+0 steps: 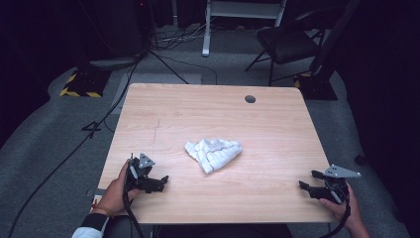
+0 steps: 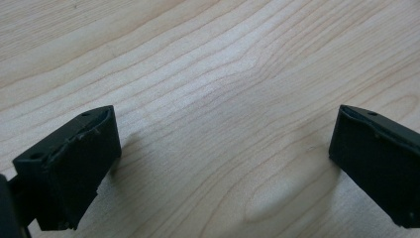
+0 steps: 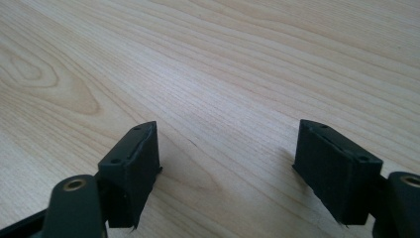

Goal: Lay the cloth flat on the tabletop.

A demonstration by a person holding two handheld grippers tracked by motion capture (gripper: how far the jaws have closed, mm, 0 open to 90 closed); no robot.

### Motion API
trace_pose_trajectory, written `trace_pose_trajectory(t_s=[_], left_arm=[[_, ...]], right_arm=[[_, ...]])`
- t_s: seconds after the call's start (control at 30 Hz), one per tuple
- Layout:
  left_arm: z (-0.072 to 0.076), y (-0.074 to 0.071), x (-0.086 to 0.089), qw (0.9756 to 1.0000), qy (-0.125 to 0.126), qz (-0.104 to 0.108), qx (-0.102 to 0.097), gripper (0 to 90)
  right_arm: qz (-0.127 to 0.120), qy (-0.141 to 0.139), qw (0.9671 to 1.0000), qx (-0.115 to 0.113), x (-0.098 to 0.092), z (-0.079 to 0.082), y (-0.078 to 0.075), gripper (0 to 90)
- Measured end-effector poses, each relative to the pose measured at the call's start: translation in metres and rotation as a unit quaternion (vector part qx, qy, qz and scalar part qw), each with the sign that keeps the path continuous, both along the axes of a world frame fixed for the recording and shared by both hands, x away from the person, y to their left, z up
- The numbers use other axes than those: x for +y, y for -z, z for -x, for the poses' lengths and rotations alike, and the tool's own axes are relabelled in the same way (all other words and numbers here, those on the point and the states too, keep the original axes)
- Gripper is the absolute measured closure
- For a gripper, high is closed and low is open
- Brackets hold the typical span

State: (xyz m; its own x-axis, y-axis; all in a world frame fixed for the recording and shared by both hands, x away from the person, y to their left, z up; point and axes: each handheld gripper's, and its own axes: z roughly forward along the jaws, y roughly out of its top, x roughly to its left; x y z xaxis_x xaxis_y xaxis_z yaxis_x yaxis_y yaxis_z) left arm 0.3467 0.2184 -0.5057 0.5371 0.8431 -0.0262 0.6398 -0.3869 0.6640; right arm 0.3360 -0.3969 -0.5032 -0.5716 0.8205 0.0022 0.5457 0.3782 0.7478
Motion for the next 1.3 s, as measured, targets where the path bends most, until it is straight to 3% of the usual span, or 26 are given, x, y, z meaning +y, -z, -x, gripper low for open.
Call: trace_pose_trajectory(t_s=[0.4, 0.53, 0.67, 0.8, 0.93, 0.97, 1.13, 1.3], left_arm=[[-0.003, 0.000, 0.002, 0.9997, 0.024, -0.004, -0.001, 0.0], [-0.005, -0.001, 0.002, 0.9988, 0.048, -0.006, -0.002, 0.5], [-0.012, -0.001, 0.004, 0.9965, 0.083, -0.004, 0.000, 0.4], [-0.023, -0.001, -0.003, 0.9951, 0.099, -0.004, -0.001, 0.4], [-0.036, -0.001, -0.016, 0.9940, 0.109, -0.005, -0.002, 0.8], [-0.039, -0.001, -0.020, 0.9927, 0.120, -0.005, -0.004, 1.3], [-0.055, -0.001, -0.038, 0.9893, 0.146, -0.005, -0.004, 1.5], [-0.071, -0.001, -0.049, 0.9889, 0.148, -0.005, -0.002, 1.5]], right_arm=[[0.003, -0.001, 1.0000, 0.000, 0.001, -0.001, 0.000, 25.3], [0.010, 0.001, 1.0000, 0.001, 0.002, -0.005, -0.003, 29.5], [0.008, -0.033, 0.9994, -0.007, 0.013, -0.011, -0.011, 33.9], [0.016, -0.064, 0.9973, -0.030, 0.035, -0.020, -0.033, 38.6], [0.017, -0.103, 0.9934, -0.048, 0.069, -0.034, -0.052, 42.6], [0.016, -0.111, 0.9924, -0.050, 0.079, -0.038, -0.055, 42.8], [0.019, -0.151, 0.9864, -0.063, 0.124, -0.052, -0.062, 45.3], [0.006, -0.175, 0.9824, -0.066, 0.164, -0.064, -0.063, 44.7]])
